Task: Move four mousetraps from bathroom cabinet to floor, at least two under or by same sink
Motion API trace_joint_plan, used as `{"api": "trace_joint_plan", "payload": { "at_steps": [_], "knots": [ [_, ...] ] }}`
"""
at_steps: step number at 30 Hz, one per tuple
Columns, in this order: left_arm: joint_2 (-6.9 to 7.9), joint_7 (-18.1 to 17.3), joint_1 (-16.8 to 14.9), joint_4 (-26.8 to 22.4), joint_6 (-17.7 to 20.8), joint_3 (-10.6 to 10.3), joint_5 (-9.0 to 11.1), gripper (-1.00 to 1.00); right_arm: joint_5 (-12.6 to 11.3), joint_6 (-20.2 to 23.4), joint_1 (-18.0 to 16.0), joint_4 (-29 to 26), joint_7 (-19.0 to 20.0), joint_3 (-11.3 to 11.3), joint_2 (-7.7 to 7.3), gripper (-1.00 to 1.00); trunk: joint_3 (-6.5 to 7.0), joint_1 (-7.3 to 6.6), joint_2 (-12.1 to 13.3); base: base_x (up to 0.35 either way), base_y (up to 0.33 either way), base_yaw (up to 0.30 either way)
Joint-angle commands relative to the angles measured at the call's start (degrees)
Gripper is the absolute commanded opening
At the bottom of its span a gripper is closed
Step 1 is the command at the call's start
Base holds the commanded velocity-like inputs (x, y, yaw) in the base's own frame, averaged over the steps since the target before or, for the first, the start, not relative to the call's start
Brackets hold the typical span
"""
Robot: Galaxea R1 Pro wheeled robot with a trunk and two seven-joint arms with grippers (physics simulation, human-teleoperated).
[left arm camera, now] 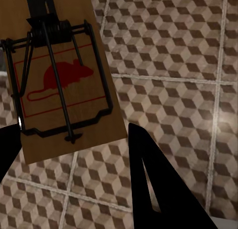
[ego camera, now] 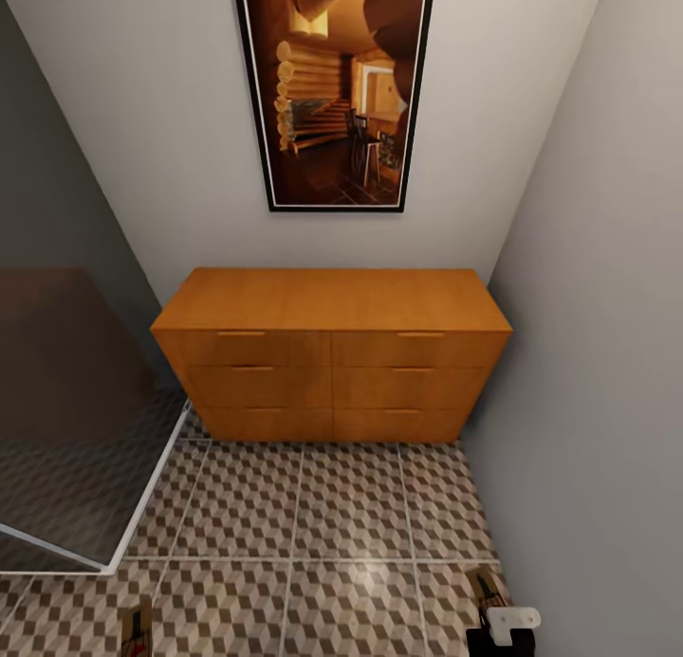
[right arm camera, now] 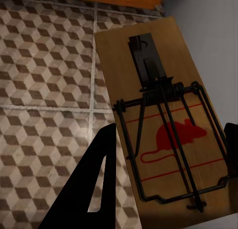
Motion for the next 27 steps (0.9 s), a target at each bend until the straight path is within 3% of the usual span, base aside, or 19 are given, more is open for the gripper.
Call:
{"api": "trace_joint_plan", "payload": {
  "at_steps": [1, 27],
  "knots": [
    [-0.01, 0.8, 0.0, 0.0, 0.0, -0.4, -0.4, -1.00, -0.3, -0.1, 0.0, 0.0, -0.5, 0.5, -0.08, -1.00, 0.00, 0.03, -0.1, 0.000, 0.000, 0.000],
    [-0.01, 0.8, 0.0, 0.1, 0.0, -0.4, -0.4, -1.00, -0.3, -0.1, 0.0, 0.0, -0.5, 0.5, -0.08, -1.00, 2.36, 0.03, -0.1, 0.000, 0.000, 0.000]
  ]
}}
